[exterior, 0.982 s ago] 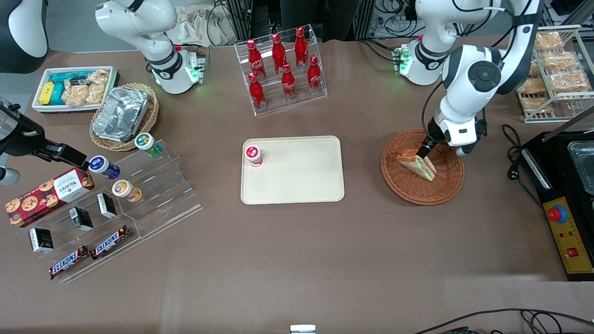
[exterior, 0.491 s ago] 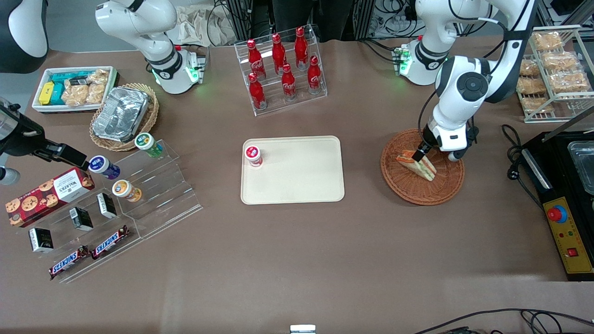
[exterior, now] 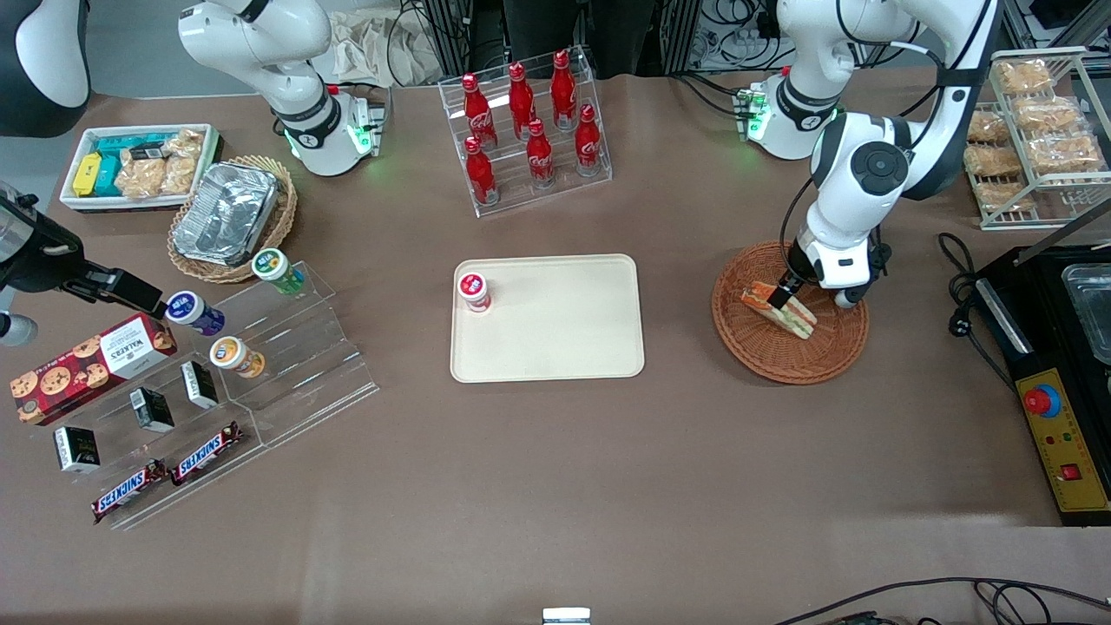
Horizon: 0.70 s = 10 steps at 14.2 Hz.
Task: Place sandwich from basket to tray
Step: 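Lower the open left gripper around the wrapped sandwich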
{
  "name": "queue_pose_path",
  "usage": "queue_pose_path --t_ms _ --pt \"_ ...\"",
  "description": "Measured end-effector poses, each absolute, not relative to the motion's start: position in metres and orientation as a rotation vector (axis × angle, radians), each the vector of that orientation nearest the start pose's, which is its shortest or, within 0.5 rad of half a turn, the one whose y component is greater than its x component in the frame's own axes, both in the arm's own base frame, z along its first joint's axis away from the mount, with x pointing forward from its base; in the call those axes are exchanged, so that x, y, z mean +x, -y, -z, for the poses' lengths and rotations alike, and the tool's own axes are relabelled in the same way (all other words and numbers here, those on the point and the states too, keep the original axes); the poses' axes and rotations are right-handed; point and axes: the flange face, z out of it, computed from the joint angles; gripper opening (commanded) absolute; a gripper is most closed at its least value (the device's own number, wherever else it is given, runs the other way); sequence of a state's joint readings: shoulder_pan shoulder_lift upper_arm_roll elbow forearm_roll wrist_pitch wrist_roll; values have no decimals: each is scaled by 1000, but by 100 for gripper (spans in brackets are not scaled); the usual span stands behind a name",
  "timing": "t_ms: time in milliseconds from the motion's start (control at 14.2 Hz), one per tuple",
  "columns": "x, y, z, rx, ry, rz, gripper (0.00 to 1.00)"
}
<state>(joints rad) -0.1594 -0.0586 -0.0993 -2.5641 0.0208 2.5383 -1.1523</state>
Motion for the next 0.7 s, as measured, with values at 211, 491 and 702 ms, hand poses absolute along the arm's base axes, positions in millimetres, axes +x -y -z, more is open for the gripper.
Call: queue_pose_path --t_ms 211,491,702 --pt "438 116 -304 -2850 1339 65 99" --pt "453 120 -347 -2833 1336 48 99" --pt "460 123 -350 -2834 1332 44 99"
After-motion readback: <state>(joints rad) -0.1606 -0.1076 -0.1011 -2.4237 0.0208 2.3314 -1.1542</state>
